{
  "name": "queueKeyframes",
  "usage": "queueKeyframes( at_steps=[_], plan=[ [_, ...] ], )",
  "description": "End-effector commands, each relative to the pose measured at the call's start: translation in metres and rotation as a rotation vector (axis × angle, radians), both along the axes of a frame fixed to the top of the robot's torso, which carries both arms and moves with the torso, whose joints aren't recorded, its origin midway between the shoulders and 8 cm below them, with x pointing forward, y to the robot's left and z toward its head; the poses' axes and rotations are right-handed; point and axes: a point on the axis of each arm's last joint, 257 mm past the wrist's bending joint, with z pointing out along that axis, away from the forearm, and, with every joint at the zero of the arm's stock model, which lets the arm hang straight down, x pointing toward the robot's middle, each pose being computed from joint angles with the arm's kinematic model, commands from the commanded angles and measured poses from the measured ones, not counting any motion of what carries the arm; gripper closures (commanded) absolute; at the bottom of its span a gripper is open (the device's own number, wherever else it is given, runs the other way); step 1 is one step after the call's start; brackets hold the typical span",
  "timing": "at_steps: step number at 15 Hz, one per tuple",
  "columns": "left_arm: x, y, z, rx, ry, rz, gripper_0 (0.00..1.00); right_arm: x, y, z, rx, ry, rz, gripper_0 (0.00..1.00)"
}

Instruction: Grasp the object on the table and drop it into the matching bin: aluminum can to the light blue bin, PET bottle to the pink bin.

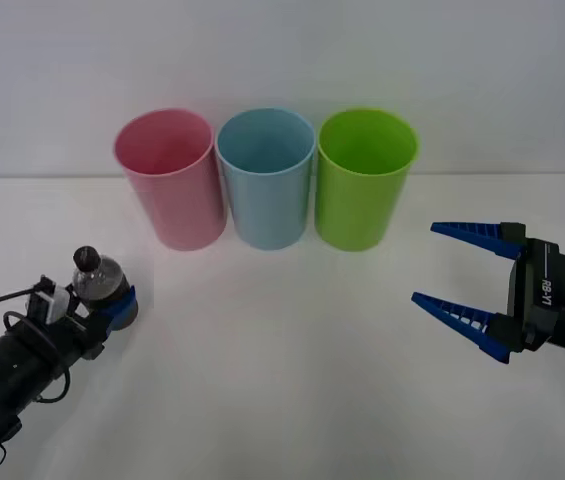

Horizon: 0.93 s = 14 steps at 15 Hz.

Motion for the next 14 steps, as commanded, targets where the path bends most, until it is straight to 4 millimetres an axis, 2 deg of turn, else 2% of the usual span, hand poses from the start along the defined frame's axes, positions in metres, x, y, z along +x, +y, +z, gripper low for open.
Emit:
queueKeyframes(
  at_steps=[1,5,9,11,12,14],
  plan=[
    [-0.008,-0.012,0.025,-0.04,0.002,-0.006,1.0,0.0,0.0,0.0,0.0,0.0,0.0,0.0],
    [-0.041,-0.012,0.064,-0.113,0.035,0.012,1.0,0.0,0.0,0.0,0.0,0.0,0.0,0.0],
    [-0.06,0.012,0.114,-0.123,0.03,-0.007,1.0,0.0,0.0,0.0,0.0,0.0,0.0,0.0],
    [-0.069,0.011,0.142,-0.161,0.041,-0.01,1.0,0.0,0.0,0.0,0.0,0.0,0.0,0.0],
    [-0.073,0.01,0.163,-0.172,0.038,0.003,1.0,0.0,0.0,0.0,0.0,0.0,0.0,0.0],
    [-0.073,0.0,0.19,-0.217,0.062,0.007,1.0,0.0,0.0,0.0,0.0,0.0,0.0,0.0]
  ],
)
